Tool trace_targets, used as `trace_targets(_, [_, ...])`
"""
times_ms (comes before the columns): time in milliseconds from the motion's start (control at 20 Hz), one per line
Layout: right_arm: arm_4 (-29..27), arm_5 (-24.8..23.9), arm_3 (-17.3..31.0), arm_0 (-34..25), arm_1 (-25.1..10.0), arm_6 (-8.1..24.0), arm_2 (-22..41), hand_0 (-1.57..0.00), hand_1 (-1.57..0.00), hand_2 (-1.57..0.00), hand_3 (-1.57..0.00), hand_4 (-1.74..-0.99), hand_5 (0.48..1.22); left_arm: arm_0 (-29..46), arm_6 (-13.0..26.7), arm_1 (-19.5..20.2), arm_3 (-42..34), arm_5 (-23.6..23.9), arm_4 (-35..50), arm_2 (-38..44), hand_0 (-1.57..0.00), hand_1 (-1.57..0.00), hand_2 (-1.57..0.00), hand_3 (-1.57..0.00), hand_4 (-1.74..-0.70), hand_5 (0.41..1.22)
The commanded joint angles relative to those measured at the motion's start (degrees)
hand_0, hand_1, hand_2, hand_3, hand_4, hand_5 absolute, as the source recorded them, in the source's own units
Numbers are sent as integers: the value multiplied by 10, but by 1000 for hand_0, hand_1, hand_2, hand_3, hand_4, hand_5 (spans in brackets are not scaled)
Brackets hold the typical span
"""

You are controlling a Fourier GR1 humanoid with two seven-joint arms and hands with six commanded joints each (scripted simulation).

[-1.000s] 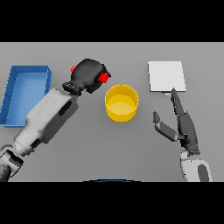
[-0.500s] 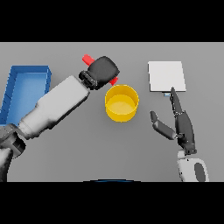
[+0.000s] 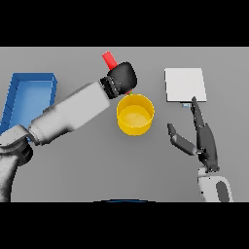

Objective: Pick up the red beaker and tilt it to pour out 1 green nut into yellow bowl. Pick up the yellow bowl and place it on the metallic measuring scale.

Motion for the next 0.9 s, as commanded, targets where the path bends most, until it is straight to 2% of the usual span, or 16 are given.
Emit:
trace_targets(0, [-2, 2, -2, 0, -3, 5, -2, 1, 1, 1, 1, -1179, 627, -5, -6, 0, 5, 7, -10, -15, -1571, -1571, -1571, -1571, -1735, 1221])
trace_targets(100, [2, 0, 3, -2, -2, 2, 0, 1, 1, 1, 1, -1167, 626, -15, -11, -8, 17, 22, -36, -53, -1571, -1571, -1571, -1571, -1735, 1221])
trace_targets(250, [4, -2, 5, -3, -1, -1, -1, 1, 1, 1, 1, -1162, 627, -42, -11, -24, 29, 18, -54, -87, -1571, -1571, -1571, -1571, -1734, 1221])
trace_targets(300, [11, -6, 2, -5, -3, 8, 1, 1, 1, 1, 1, -1153, 627, -46, -11, -26, 32, 21, -60, -99, -1571, -1571, -1571, -1571, -1734, 1221])
trace_targets(400, [12, -3, -5, 5, -10, -4, 0, 1, 1, 1, 1, -1159, 632, -57, -9, -37, 44, 20, -68, -118, -1571, -1571, -1571, -1571, -1731, 1221])
trace_targets(550, [17, -7, -5, 1, -6, 6, 3, 1, 1, 1, 1, -1155, 637, -73, -15, -45, 44, 16, -77, -147, -1571, -1571, -1571, -1571, -1725, 1221])
trace_targets(600, [4, -2, -7, 1, -8, 4, -3, 1, 1, 1, 1, -1154, 634, -78, -19, -47, 44, 16, -80, -156, -1571, -1571, -1571, -1571, -1722, 1221])
trace_targets(700, [7, -1, 5, 5, -6, -5, -1, 1, 1, 1, 1, -1154, 635, -94, -21, -48, 41, 11, -78, -166, -1571, -1571, -1571, -1571, -1720, 1221])
trace_targets(750, [1, -1, -3, 5, -8, -7, -5, 1, 1, 1, 1, -1152, 635, -108, -36, -40, 38, 12, -76, -170, -1571, -1571, -1571, -1571, -1721, 1221])
trace_targets(850, [2, -2, 4, 1, 2, -11, 1, 1, 1, 1, 1, -1157, 638, -143, -47, -39, 65, 17, -69, -168, -1571, -1571, -1571, -1571, -1721, 1221])
